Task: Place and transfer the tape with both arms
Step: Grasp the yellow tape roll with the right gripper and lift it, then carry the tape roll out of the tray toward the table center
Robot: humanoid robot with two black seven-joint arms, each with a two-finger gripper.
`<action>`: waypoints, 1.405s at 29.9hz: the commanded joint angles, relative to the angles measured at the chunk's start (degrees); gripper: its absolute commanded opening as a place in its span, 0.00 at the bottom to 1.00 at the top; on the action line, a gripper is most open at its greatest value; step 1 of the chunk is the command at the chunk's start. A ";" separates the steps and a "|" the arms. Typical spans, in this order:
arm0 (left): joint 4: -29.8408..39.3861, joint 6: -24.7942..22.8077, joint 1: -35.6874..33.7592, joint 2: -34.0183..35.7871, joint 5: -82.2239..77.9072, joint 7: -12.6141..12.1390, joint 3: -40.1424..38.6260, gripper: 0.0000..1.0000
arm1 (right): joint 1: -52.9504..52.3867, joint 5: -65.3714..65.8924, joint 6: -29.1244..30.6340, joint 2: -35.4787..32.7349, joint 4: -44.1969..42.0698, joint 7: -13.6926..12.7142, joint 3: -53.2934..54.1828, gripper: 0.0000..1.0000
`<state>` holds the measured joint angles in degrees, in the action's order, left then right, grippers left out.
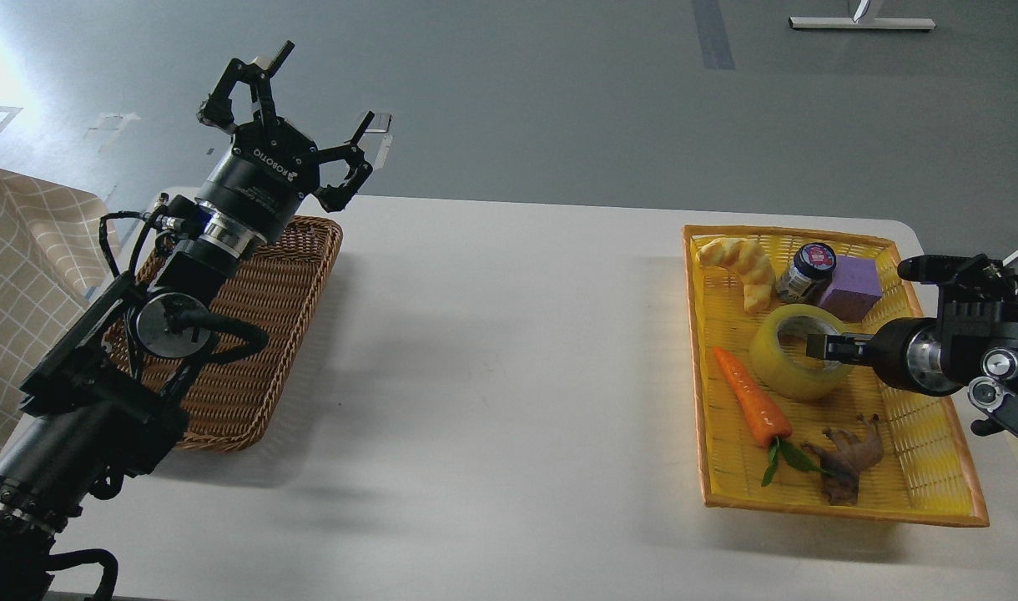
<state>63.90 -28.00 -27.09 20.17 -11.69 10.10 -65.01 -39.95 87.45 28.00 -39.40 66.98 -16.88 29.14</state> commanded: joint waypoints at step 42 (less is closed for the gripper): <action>-0.18 0.00 -0.33 -0.05 -0.17 0.00 -0.20 0.98 | -15.15 -1.32 0.00 -0.42 8.52 0.53 3.91 0.00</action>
<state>63.72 -28.00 -27.46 20.12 -11.87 10.11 -65.18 -54.65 85.88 28.00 -42.81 75.95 -16.41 33.34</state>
